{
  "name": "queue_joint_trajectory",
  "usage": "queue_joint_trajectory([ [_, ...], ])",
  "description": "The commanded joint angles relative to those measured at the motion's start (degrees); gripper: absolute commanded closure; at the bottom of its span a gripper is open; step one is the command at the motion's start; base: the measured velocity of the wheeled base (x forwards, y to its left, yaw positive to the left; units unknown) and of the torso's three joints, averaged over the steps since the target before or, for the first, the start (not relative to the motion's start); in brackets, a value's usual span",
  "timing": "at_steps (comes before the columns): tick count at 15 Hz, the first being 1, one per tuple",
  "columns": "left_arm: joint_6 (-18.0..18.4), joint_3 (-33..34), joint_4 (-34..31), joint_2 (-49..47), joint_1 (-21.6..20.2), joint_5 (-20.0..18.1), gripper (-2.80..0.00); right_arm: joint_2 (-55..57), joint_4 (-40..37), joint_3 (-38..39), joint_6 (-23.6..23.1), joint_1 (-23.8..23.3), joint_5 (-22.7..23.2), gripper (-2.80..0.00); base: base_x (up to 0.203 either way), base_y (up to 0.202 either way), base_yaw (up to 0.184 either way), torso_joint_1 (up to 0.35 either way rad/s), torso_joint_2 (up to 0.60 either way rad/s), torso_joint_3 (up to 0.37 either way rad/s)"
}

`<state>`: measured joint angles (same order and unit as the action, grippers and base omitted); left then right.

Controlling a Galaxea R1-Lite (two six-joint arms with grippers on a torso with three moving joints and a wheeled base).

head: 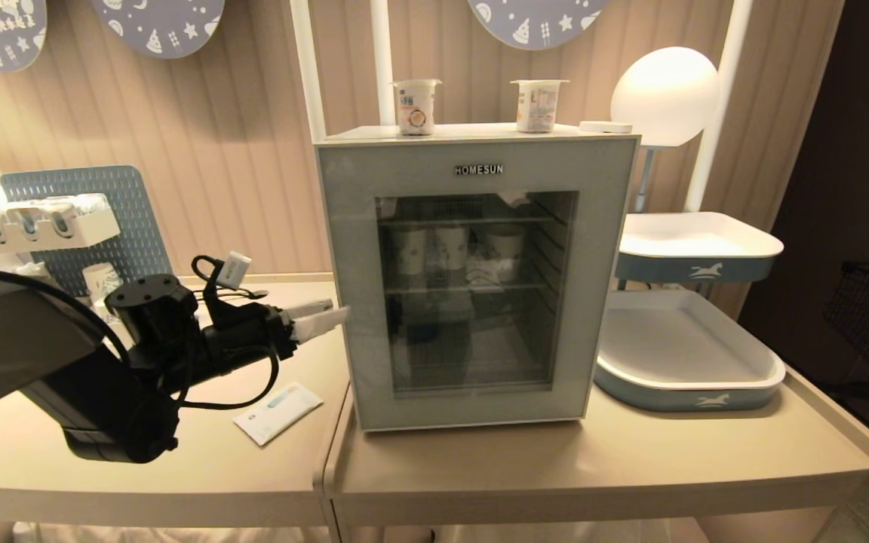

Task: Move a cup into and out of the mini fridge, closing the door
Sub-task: Open the freezer door

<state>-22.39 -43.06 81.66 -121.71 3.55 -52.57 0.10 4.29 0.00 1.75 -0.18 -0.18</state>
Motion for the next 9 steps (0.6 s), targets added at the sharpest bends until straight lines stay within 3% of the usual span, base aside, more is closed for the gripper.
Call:
queue_joint_trajectory([
  [1,-0.17,0.03,0.51,-0.69,0.33,-0.3,-2.8,0.08,0.02,2.2,0.0,0.01,0.01,0.0,0.0,0.0,0.0,0.0,0.0,0.0],
  [9,-0.19,0.61,0.51,-0.61,4.01,-0.34,-2.8,0.08,0.02,2.2,0.0,0.01,0.01,0.0,0.0,0.0,0.0,0.0,0.0,0.0],
])
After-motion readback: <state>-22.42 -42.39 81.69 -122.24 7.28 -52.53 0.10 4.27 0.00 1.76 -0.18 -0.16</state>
